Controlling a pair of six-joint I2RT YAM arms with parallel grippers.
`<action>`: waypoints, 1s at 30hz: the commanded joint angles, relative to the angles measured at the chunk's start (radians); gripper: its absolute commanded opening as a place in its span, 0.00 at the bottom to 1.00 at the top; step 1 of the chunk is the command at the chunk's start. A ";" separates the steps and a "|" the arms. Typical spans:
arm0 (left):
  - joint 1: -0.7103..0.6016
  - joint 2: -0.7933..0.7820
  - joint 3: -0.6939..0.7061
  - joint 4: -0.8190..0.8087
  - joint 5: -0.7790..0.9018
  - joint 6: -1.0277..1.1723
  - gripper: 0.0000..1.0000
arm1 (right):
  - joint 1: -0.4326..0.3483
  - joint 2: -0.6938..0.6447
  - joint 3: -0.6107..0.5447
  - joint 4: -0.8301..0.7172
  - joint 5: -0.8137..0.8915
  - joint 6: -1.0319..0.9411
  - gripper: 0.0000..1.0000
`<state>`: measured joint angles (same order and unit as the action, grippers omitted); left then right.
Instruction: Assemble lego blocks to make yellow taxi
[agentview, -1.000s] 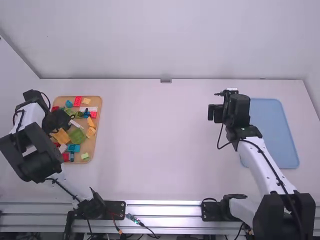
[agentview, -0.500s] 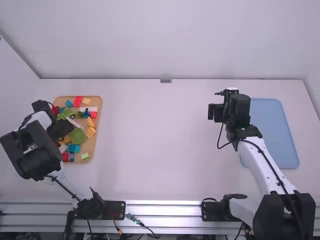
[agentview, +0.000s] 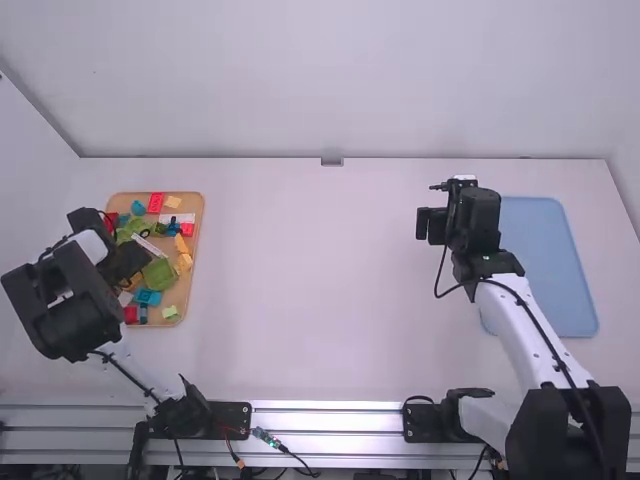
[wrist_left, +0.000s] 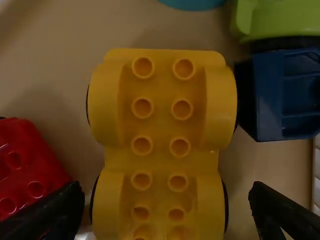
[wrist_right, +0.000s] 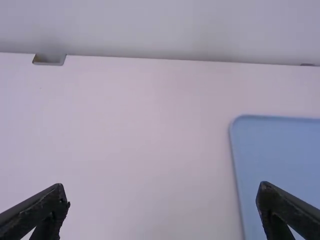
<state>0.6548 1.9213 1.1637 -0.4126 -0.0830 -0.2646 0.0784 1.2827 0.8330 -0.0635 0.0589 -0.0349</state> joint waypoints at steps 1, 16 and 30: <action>0.006 0.001 -0.013 -0.003 -0.011 0.008 0.89 | -0.002 0.003 0.020 0.000 0.002 0.002 0.99; 0.007 0.003 -0.053 0.064 0.042 0.049 0.89 | 0.002 0.003 0.020 0.000 0.002 0.001 0.99; 0.007 0.008 -0.090 0.125 0.038 0.053 0.69 | -0.001 0.003 0.020 0.000 0.002 0.002 0.99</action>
<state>0.6556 1.9213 1.0935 -0.2863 -0.0517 -0.2195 0.0784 1.2827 0.8330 -0.0639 0.0589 -0.0315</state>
